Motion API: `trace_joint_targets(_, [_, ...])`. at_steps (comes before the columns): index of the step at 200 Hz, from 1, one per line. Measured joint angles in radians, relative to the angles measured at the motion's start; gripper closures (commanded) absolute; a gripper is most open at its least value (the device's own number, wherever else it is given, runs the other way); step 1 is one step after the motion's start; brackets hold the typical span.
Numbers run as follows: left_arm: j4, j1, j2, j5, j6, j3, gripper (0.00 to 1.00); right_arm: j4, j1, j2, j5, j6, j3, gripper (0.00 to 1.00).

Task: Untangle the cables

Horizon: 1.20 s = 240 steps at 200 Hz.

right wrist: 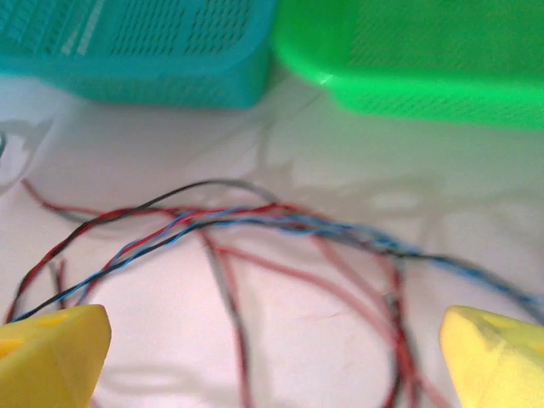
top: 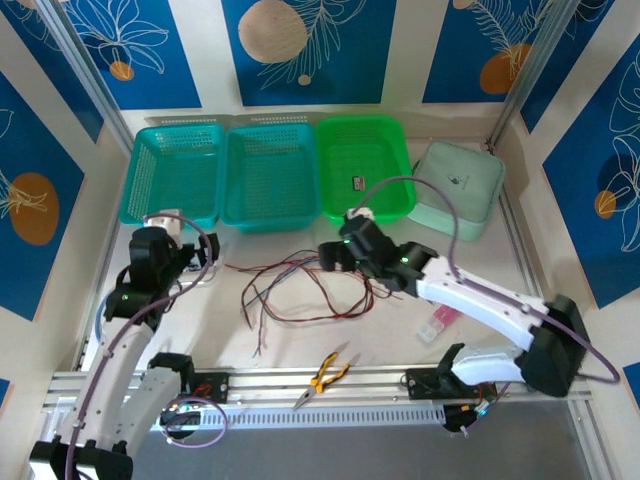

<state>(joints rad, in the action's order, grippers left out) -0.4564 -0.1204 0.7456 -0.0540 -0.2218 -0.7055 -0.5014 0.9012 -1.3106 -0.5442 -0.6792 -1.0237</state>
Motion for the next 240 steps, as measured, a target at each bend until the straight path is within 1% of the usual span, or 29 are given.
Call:
trace_joint_targets(7, [-0.039, 0.000, 0.017, 0.022, -0.020, -0.016, 0.00, -0.026, 0.029, -0.045, 0.003, -0.070, -0.037, 0.00])
trace_joint_targets(18, [-0.092, -0.001, 0.042, 0.061, -0.050, -0.036, 0.00, -0.064, 0.069, -0.113, 0.018, -0.193, -0.088, 0.02])
trace_joint_targets(32, [-0.144, -0.001, 0.066, 0.105, -0.075, -0.048, 0.00, -0.080, 0.104, -0.188, 0.045, -0.318, -0.130, 0.11])
trace_joint_targets(46, [-0.182, -0.001, 0.077, 0.131, -0.092, -0.053, 0.00, -0.056, 0.125, -0.253, 0.084, -0.417, -0.143, 0.18])
trace_joint_targets(56, [-0.198, -0.001, 0.077, 0.146, -0.097, -0.053, 0.00, -0.032, 0.129, -0.293, 0.114, -0.458, -0.143, 0.25])
trace_joint_targets(79, [-0.217, -0.001, 0.077, 0.182, -0.103, -0.053, 0.00, 0.020, 0.115, -0.367, 0.171, -0.546, -0.151, 0.35])
trace_joint_targets(106, [-0.216, -0.002, 0.077, 0.215, -0.115, -0.045, 0.00, 0.080, 0.096, -0.425, 0.206, -0.616, -0.182, 0.42])
trace_joint_targets(126, [-0.216, -0.002, 0.082, 0.238, -0.126, -0.031, 0.01, 0.098, 0.089, -0.470, 0.231, -0.639, -0.232, 0.44])
trace_joint_targets(148, [-0.218, -0.002, 0.106, 0.257, -0.144, -0.029, 0.01, 0.086, 0.092, -0.520, 0.252, -0.624, -0.306, 0.47])
trace_joint_targets(159, [-0.219, -0.002, 0.118, 0.264, -0.151, -0.029, 0.01, 0.066, 0.096, -0.535, 0.263, -0.602, -0.333, 0.51])
trace_joint_targets(181, [-0.229, -0.002, 0.134, 0.271, -0.166, -0.029, 0.01, -0.004, 0.111, -0.554, 0.274, -0.570, -0.374, 0.54])
trace_joint_targets(209, [-0.246, -0.002, 0.135, 0.276, -0.183, -0.029, 0.03, -0.090, 0.166, -0.560, 0.285, -0.556, -0.399, 0.55])
trace_joint_targets(240, [-0.262, -0.002, 0.135, 0.291, -0.208, -0.024, 0.04, -0.134, 0.243, -0.568, 0.323, -0.565, -0.399, 0.57])
